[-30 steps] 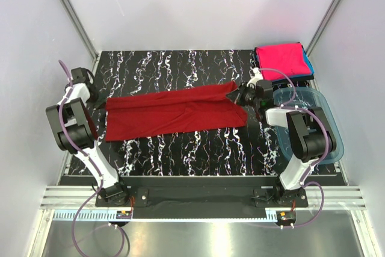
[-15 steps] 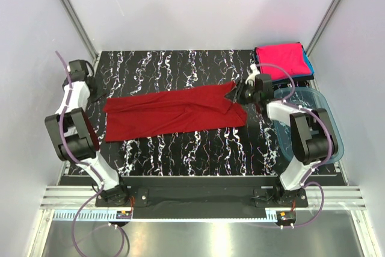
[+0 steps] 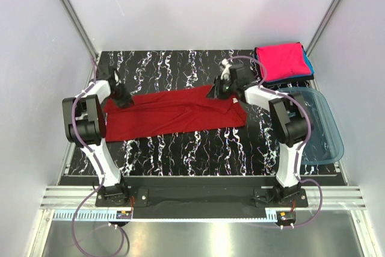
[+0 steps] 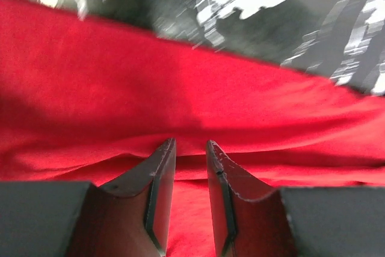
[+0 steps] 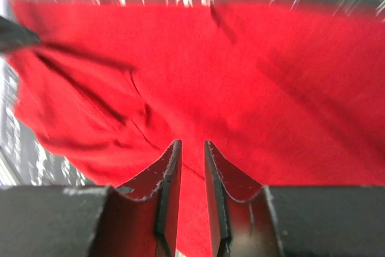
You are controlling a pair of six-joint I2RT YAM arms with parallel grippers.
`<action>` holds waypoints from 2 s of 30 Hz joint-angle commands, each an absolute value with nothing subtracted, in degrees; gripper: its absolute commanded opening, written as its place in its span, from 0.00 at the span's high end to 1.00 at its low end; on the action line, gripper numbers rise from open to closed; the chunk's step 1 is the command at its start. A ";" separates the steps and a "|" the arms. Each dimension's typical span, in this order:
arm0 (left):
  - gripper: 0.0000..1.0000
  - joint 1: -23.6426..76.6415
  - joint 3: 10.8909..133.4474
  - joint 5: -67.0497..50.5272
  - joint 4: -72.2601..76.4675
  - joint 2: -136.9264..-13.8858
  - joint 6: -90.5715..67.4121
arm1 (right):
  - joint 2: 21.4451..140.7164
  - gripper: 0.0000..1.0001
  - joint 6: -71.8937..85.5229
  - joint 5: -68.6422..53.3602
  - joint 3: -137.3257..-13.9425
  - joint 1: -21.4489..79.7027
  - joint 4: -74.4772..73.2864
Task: Fold and stack the t-shirts
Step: Fold the tshirt
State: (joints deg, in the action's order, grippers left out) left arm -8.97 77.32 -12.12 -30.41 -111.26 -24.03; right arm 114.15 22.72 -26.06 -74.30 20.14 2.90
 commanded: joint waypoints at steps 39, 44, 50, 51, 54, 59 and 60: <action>0.64 12.83 78.13 -7.90 -25.49 -108.99 -26.80 | 104.42 0.73 17.57 -13.27 -72.06 21.80 -10.90; 0.63 16.25 80.24 -11.78 -24.00 -110.12 -28.65 | 104.58 0.71 21.27 -18.98 -76.37 22.06 -10.55; 0.64 20.47 78.93 -12.31 -22.06 -113.03 -28.74 | 103.36 0.76 22.85 -16.44 -74.02 22.59 -10.37; 0.64 21.00 78.40 -10.22 -22.15 -112.85 -28.04 | 103.27 0.77 22.68 -16.17 -73.39 22.67 -10.28; 0.64 22.85 74.20 -3.81 -21.80 -111.45 -27.95 | 103.18 0.79 21.80 -15.30 -71.02 22.59 -10.20; 0.64 24.96 73.39 1.48 -20.83 -111.45 -27.16 | 103.54 0.78 21.18 -14.86 -68.29 22.59 -10.11; 0.64 25.22 73.56 1.41 -20.92 -111.71 -27.25 | 103.45 0.76 21.27 -13.98 -68.03 22.59 -10.11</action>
